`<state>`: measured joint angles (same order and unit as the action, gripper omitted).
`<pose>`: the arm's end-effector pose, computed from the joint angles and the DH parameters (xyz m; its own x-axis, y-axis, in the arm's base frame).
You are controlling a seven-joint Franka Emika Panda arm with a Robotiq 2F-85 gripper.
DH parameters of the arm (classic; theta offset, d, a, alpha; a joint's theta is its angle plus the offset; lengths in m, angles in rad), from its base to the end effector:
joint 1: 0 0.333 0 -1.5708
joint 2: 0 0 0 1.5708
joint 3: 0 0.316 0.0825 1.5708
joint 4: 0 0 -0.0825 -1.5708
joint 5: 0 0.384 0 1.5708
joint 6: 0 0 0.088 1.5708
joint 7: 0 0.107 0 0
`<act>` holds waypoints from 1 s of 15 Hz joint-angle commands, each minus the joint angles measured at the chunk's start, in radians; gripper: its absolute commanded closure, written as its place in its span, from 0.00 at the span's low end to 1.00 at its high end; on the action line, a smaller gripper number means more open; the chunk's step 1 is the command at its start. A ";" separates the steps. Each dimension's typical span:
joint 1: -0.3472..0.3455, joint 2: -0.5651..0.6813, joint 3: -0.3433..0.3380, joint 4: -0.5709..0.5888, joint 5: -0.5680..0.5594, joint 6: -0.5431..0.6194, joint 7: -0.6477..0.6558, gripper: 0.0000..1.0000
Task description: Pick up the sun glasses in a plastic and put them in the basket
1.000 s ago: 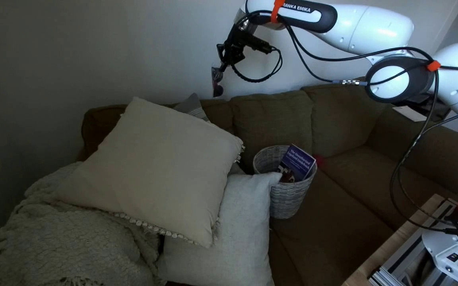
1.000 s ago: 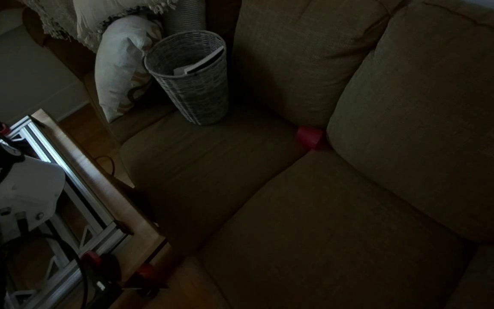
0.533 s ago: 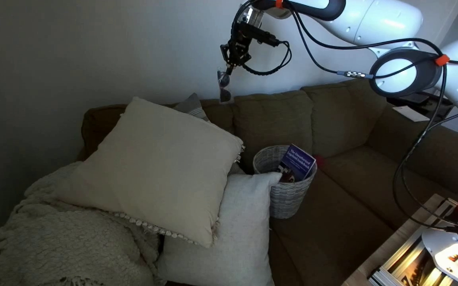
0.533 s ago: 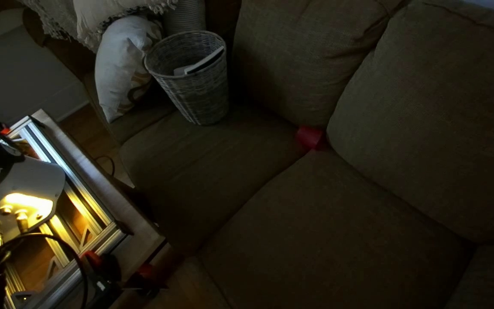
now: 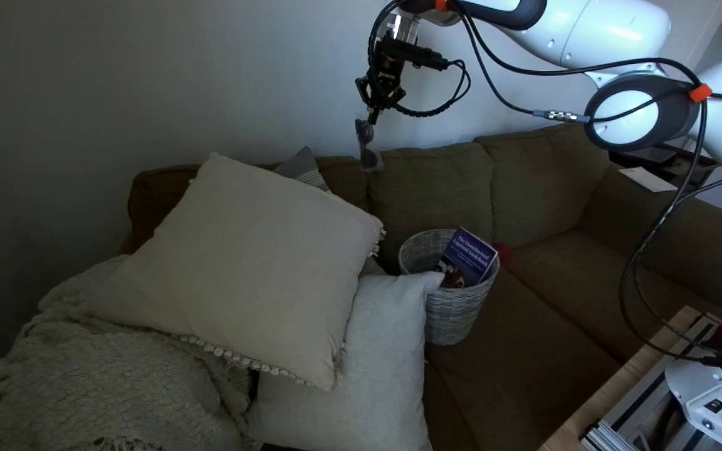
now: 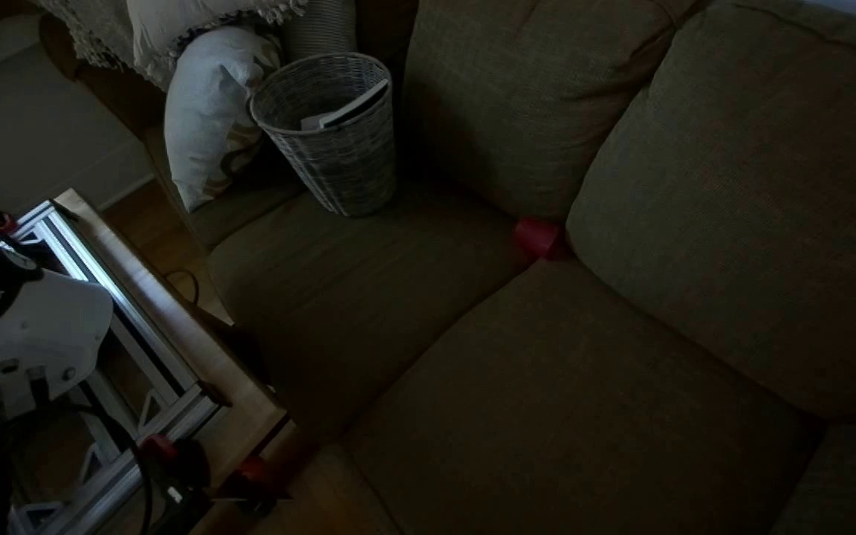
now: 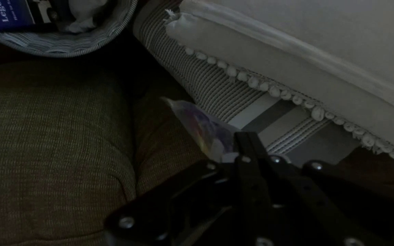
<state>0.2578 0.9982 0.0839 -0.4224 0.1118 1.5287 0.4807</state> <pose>0.7403 0.2338 0.4795 0.9852 -0.1710 0.0141 -0.1643 -0.9637 -0.2104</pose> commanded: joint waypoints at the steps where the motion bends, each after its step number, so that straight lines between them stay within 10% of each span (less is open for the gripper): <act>1: 0.052 -0.012 -0.021 -0.057 -0.051 -0.068 -0.073 1.00; 15: 0.058 0.103 -0.027 0.012 -0.107 -0.685 -0.348 0.99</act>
<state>0.3142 1.0750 0.0567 -0.4584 0.0053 0.8654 0.1336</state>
